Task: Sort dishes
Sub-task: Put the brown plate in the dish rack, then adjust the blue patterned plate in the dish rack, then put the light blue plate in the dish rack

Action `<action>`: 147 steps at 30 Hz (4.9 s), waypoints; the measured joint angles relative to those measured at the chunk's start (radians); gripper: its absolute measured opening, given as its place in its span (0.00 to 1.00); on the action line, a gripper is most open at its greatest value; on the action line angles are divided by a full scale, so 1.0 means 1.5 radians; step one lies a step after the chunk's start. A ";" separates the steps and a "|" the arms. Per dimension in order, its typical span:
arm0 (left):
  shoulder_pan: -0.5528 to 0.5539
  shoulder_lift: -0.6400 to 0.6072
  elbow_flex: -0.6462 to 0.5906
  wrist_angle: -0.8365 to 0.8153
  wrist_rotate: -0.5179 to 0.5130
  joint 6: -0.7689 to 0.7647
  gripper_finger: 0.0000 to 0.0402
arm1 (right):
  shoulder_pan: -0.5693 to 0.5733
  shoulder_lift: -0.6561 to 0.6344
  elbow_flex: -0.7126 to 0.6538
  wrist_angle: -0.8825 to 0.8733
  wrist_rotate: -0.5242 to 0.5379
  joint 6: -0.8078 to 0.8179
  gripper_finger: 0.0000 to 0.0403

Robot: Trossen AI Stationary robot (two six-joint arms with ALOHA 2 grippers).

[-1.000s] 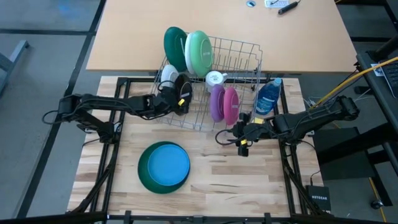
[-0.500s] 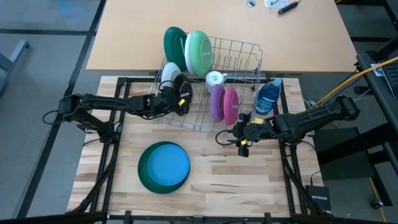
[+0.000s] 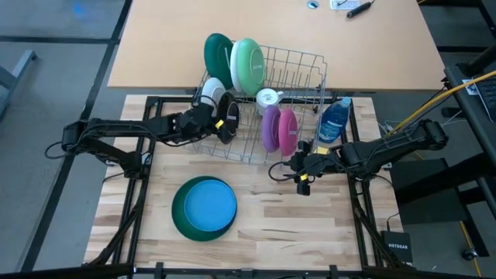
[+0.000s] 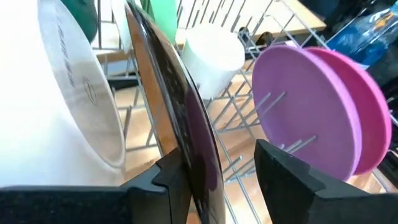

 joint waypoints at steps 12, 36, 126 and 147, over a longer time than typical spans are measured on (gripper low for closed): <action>0.033 -0.014 0.000 0.000 -0.001 0.077 0.39 | 0.000 0.000 0.000 0.000 -0.009 0.000 0.46; 0.124 -0.125 0.000 -0.001 -0.057 0.148 0.39 | 0.000 0.000 0.000 0.000 -0.023 0.000 0.46; 0.072 -0.110 -0.001 -0.232 0.067 0.007 0.36 | 0.000 0.000 0.000 0.003 -0.026 0.000 0.46; 0.072 -0.310 -0.001 -0.239 0.167 0.048 0.43 | 0.000 0.000 0.000 0.003 -0.052 0.045 0.46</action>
